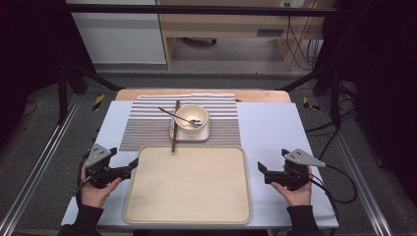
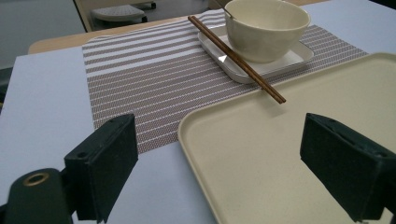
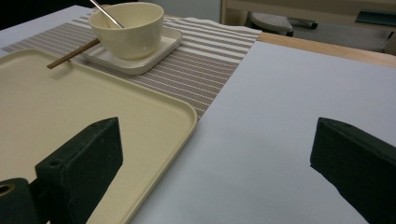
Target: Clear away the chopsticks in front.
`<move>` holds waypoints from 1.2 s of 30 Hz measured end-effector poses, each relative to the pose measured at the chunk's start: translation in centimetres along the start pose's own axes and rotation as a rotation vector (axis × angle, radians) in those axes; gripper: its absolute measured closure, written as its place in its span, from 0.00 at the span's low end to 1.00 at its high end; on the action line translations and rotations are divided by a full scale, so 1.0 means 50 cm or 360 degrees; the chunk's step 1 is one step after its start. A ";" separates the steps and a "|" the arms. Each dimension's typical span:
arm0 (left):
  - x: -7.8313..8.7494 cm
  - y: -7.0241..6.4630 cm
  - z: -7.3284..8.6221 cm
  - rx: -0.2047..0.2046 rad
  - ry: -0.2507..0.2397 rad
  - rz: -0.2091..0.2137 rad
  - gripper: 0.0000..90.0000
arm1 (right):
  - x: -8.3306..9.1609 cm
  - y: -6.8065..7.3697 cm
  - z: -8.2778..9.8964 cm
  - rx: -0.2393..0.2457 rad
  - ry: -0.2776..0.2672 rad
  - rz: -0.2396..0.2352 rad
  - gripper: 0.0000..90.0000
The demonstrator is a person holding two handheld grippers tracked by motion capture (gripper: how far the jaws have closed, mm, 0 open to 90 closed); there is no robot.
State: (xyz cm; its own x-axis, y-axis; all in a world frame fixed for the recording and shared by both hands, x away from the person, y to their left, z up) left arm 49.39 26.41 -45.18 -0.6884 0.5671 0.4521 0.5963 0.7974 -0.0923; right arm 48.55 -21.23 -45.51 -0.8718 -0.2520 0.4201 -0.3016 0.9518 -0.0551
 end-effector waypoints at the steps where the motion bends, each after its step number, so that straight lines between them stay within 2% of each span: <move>1: -0.001 -0.002 -0.003 -0.0005 0.0000 0.0000 0.12 | 0.000 0.000 0.000 -0.0002 0.0002 -0.0002 0.03; 15: -0.029 -0.019 -0.044 -0.0042 -0.0011 0.0010 0.14 | 0.001 -0.001 -0.001 -0.0028 -0.0011 0.0020 0.04; 23: -0.058 -0.033 -0.075 -0.0080 -0.0007 0.0015 0.15 | 0.002 -0.003 -0.002 -0.0033 -0.0008 0.0031 0.04; 28: -0.085 -0.031 -0.099 -0.0071 -0.0018 0.0012 0.16 | -0.002 -0.002 0.002 -0.0020 0.0010 0.0040 0.04; 36: -0.144 -0.022 -0.129 -0.0062 0.0016 -0.0010 0.21 | -0.002 -0.003 0.001 -0.0036 0.0012 0.0041 0.05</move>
State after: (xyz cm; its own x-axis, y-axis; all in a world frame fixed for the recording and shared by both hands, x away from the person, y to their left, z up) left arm 56.36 20.08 -42.59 -0.6881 0.5602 0.4613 0.6079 0.7921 -0.0553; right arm 48.67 -21.33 -45.61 -0.8762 -0.2259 0.4257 -0.2701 0.9618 -0.0457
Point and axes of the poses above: each handheld gripper's, and its own axes: x roughly backward along the jaws, z roughly out of its underside, y roughly to its left, the point moved 7 cm from there along -x, roughly forward along the jaws, and after that the axes turned 11 degrees about z, right-handed, at the moved point
